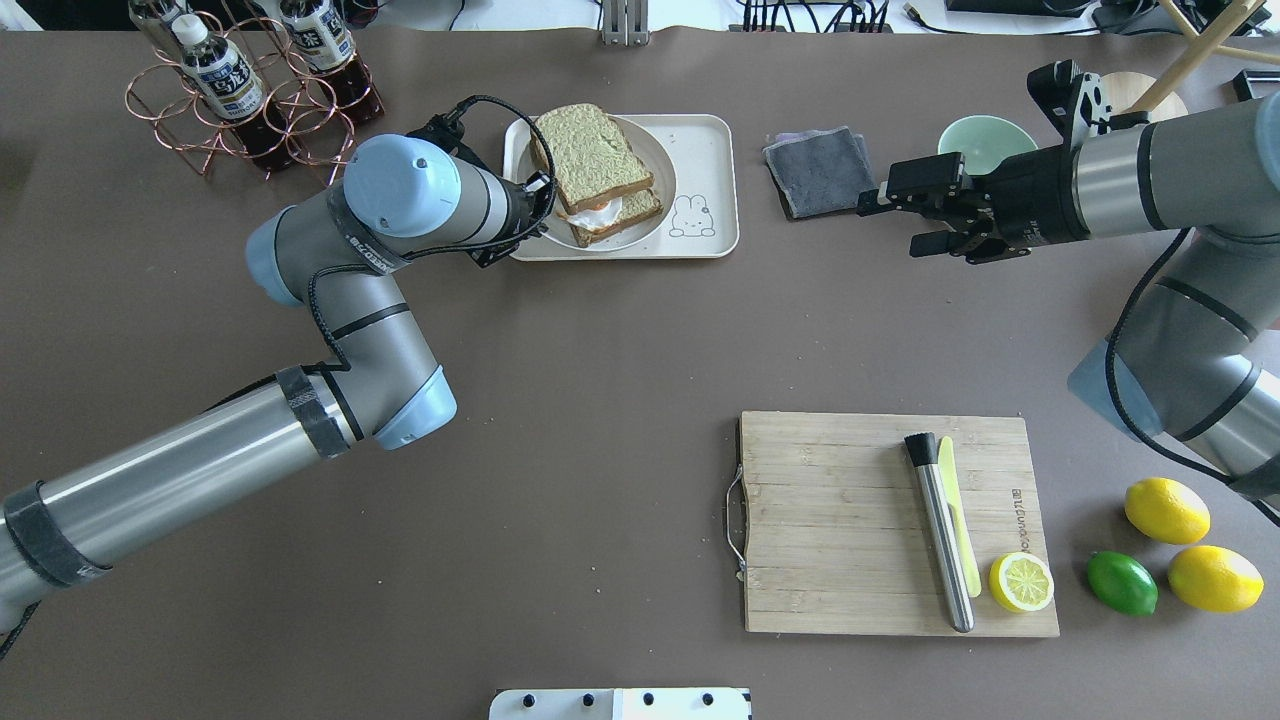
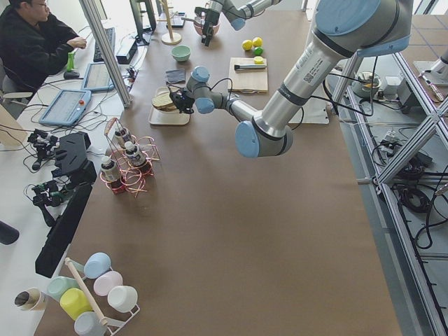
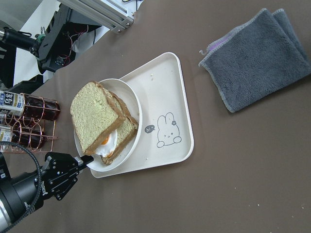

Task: Make sandwich and place on tray
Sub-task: 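Carry the plate with the left gripper onto the white tray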

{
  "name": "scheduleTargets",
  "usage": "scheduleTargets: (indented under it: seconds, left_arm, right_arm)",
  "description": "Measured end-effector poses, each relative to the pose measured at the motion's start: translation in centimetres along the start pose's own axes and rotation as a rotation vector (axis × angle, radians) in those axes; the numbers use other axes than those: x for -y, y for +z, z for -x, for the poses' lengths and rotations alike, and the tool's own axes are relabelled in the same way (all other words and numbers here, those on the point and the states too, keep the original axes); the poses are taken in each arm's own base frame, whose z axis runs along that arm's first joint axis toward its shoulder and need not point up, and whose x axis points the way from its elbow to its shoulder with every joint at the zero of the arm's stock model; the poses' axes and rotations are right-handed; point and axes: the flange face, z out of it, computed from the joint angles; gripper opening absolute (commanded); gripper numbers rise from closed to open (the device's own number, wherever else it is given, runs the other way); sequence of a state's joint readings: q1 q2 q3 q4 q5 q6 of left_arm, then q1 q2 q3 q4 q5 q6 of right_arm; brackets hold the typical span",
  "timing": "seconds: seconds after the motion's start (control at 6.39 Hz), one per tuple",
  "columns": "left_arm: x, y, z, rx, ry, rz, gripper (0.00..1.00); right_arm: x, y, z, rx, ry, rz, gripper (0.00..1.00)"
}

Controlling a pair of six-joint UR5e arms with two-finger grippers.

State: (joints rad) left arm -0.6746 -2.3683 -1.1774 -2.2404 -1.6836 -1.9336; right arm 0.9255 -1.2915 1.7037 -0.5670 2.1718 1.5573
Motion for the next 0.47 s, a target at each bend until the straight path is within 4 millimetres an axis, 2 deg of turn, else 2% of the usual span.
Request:
scheduleTargets:
  seconds: [0.47]
  left_arm:
    - [-1.4,1.3,-0.4,0.015,0.006,0.005,0.0]
  right_arm:
    - [0.2,0.1,0.1,-0.006,0.001,-0.003,1.0]
